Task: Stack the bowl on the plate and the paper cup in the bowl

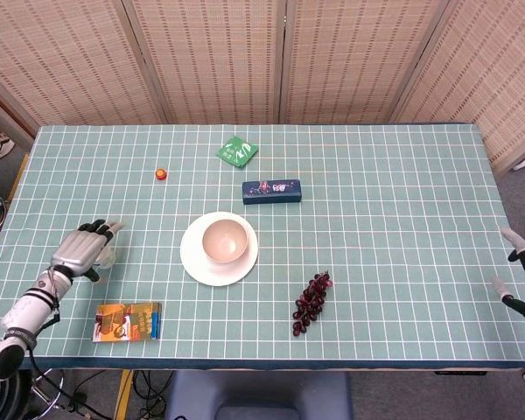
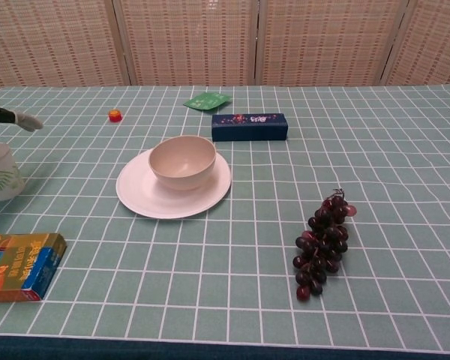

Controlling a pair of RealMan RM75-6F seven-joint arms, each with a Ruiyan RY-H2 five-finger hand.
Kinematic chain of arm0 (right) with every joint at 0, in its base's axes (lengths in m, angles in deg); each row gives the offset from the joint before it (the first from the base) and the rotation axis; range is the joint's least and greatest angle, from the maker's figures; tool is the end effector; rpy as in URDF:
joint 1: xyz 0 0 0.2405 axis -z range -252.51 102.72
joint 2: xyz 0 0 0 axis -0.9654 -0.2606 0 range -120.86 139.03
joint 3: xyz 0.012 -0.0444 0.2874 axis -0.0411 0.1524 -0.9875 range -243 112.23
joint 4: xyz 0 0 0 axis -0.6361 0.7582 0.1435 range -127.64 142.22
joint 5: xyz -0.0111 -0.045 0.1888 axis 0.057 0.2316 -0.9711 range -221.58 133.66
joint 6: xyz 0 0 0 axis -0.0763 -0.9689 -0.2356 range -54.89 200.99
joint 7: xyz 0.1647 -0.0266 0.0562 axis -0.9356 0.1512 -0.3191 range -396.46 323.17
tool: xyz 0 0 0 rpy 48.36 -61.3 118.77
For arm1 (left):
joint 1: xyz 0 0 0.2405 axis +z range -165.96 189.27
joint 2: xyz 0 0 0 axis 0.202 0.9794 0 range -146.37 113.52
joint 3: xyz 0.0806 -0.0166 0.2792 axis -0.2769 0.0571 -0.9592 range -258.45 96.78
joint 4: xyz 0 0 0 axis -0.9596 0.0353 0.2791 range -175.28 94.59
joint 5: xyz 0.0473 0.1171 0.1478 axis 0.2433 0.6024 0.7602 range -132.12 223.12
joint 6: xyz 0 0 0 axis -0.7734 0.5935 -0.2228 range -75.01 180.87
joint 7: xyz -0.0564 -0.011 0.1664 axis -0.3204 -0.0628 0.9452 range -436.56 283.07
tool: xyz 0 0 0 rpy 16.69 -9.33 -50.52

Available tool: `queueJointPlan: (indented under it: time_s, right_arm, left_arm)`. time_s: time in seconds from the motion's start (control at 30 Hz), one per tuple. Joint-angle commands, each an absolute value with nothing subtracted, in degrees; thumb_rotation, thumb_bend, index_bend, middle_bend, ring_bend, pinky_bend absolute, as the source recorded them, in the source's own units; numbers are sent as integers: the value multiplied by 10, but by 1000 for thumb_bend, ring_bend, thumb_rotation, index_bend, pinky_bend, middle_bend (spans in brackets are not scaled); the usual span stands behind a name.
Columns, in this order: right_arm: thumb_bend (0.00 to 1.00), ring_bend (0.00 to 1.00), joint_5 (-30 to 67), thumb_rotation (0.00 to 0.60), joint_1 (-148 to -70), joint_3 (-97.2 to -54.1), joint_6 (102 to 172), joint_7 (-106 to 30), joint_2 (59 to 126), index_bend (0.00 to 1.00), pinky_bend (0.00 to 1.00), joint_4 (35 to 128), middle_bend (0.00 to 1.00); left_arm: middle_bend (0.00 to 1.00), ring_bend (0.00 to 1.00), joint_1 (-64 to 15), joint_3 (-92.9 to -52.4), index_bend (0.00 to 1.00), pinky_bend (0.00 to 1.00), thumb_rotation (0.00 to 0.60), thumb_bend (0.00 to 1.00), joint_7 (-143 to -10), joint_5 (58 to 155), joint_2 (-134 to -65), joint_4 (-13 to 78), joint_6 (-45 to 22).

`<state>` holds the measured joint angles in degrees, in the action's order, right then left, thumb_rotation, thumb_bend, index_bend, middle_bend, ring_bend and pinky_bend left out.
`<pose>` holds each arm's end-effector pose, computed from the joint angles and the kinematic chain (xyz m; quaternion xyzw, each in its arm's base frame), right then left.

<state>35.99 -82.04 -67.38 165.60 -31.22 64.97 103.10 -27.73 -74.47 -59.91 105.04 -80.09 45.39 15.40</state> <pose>-0.3278 -0.2222 0.2591 0.5752 -0.3068 0.3636 0.6655 -0.2836 0.3989 0.1208 -0.7626 -0.3911 -0.1758 0.4843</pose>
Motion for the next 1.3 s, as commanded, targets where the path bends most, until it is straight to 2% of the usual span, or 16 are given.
queueJointPlan:
  time_s: [0.03,0.27,0.43,0.73,0.97,1.3]
  right_arm:
    - [267,407,360,600,-817,-675,1648,-324,648,169,675,1033,437]
    - [267,407,366,600,-809,-682,1645,-333,646,169,673,1033,437]
    - [267,407,364,600,-802,-687,1641,-338,647,169,673,1031,437]
    - [267,407,363,600,-794,-695,1635,-345,650,170,671,1027,437]
    - [267,407,366,600,-790,-701,1633,-348,651,171,671,1026,437]
    - [267,407,371,600,-786,-706,1627,-354,650,171,670,1024,437]
  left_arm:
    - [0,102,-288,-750,76,194,600,9,-588,1040,-825,426,147]
    - [26,152,-309,-759,131,294,600,69,-584,1011,-853,379,169]
    - [82,218,-317,-765,183,444,600,139,-586,1002,-872,350,174]
    - [181,309,-325,-773,288,582,600,266,-579,1000,-896,311,163]
    - [228,343,-328,-771,321,606,600,272,-584,1004,-886,321,155]
    - [229,337,-352,-730,309,606,600,272,-625,1023,-797,449,157]
